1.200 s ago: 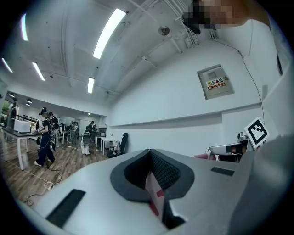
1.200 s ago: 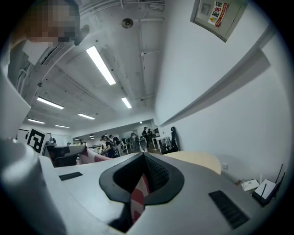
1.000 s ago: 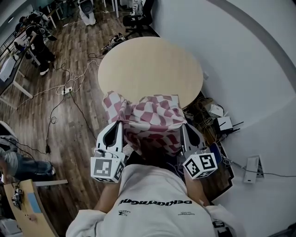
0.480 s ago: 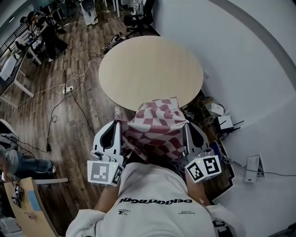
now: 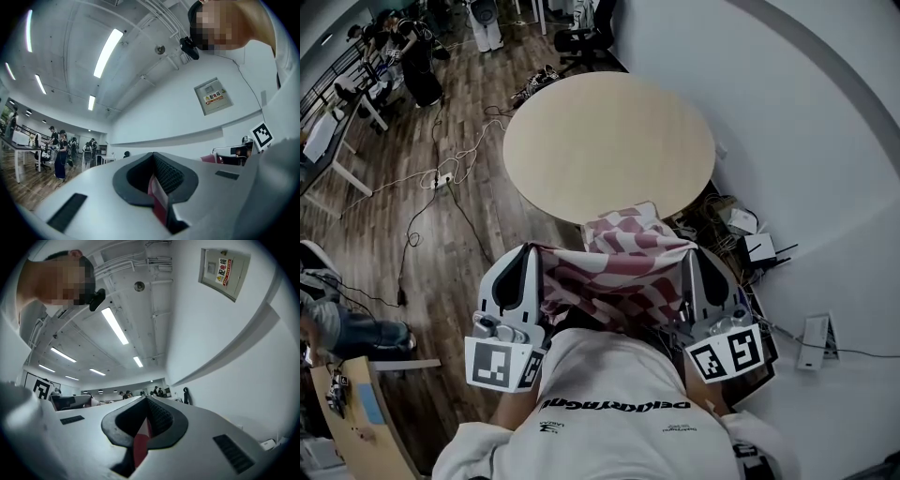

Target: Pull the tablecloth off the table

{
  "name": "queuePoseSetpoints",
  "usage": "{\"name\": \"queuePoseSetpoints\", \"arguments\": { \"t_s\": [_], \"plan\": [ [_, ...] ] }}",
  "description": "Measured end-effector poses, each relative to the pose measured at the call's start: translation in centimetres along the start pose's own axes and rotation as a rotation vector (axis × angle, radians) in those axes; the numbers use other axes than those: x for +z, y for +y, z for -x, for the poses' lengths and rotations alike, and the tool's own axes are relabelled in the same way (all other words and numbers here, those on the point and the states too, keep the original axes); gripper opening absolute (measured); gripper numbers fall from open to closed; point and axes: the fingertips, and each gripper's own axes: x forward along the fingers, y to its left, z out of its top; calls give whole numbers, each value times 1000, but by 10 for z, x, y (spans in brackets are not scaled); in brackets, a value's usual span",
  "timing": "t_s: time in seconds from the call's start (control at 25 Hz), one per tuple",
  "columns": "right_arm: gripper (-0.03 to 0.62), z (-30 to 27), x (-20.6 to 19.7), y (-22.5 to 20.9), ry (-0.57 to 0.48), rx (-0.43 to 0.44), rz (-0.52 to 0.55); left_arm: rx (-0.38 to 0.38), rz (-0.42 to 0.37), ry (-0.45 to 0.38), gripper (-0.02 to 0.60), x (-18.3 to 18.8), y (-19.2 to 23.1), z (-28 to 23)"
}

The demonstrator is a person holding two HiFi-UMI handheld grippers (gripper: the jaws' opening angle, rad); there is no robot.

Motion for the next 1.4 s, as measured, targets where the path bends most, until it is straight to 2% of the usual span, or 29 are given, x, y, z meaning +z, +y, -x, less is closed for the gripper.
{"name": "queuePoseSetpoints", "arguments": {
  "t_s": [0.52, 1.08, 1.4],
  "plan": [
    [34, 9, 42, 2, -87, 25, -3, -12, -22, -73, 14, 37, -8, 0],
    [34, -9, -42, -22, 78, -35, -72, 19, 2, 96, 15, -40, 1, -12],
    [34, -12, -71, -32, 118, -63, -66, 24, 9, 145, 15, -71, 0, -15]
  ]
}}
